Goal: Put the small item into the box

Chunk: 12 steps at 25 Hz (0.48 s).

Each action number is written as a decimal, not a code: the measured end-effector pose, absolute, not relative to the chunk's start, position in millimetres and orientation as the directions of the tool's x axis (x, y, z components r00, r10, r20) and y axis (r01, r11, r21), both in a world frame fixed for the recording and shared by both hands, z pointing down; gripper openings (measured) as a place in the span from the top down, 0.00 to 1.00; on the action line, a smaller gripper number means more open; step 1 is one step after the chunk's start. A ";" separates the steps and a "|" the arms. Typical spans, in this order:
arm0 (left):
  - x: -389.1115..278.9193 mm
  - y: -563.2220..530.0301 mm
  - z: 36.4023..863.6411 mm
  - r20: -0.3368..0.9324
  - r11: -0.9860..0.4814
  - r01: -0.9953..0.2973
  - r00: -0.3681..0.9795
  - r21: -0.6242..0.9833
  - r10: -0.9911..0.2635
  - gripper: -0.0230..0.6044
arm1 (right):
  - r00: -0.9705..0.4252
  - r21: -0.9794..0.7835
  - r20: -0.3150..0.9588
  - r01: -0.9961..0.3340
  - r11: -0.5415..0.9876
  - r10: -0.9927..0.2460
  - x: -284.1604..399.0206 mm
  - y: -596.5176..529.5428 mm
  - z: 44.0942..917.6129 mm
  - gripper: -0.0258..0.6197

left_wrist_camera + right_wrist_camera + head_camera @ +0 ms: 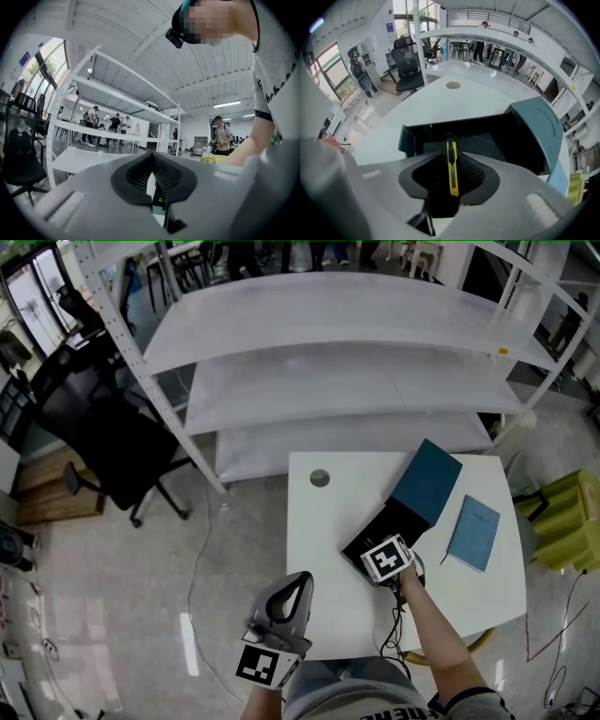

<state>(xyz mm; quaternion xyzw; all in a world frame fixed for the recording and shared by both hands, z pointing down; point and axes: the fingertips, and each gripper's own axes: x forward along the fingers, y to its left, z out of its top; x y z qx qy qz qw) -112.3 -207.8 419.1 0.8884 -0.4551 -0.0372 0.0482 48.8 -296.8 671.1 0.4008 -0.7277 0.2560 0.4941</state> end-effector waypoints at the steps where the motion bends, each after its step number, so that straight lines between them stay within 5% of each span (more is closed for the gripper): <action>1: -111.3 -207.2 419.4 -0.022 -0.583 -0.803 0.585 0.121 -0.811 0.94 | -0.227 -0.023 0.920 -0.846 0.533 -0.320 45.2 -291.4 670.7 0.79; 6: -104.9 -206.1 415.9 -0.039 -0.598 -0.793 0.598 0.115 -0.801 0.94 | -0.266 -0.040 0.875 -0.873 0.487 -0.404 56.4 -291.2 654.1 0.80; 12: -92.9 -200.8 413.1 -0.047 -0.616 -0.780 0.615 0.105 -0.787 0.94 | -0.340 -0.092 0.781 -0.892 0.442 -0.524 62.4 -287.5 625.7 0.96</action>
